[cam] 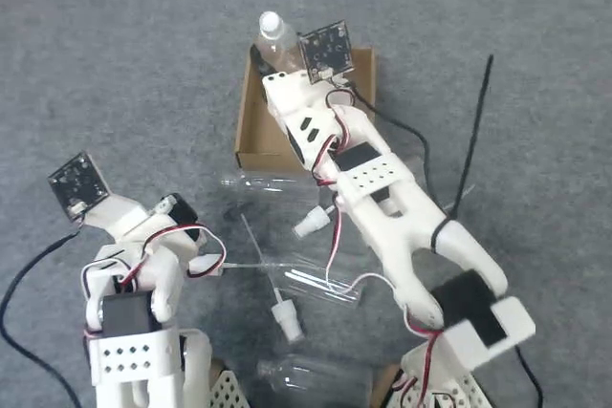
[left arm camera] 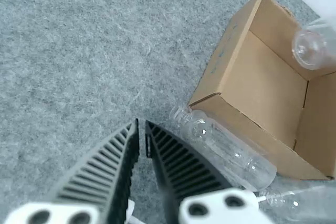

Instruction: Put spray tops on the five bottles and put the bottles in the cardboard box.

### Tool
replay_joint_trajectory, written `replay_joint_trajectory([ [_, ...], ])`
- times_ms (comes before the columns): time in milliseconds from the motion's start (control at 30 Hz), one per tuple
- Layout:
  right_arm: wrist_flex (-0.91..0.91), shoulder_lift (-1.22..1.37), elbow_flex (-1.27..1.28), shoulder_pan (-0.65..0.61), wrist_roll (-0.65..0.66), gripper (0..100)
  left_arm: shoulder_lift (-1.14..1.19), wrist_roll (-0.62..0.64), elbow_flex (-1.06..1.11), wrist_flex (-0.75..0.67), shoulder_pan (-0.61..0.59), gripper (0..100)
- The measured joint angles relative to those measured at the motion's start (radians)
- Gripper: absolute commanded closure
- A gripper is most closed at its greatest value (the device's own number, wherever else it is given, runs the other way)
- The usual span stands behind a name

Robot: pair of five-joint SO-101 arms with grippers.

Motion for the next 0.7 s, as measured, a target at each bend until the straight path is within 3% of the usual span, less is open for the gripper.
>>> replay_joint_trajectory([
  [700, -0.012, 0.525, -0.433, 0.002, -0.006, 93.5, 0.000, 0.000, 0.000, 0.000, 0.000, 99],
])
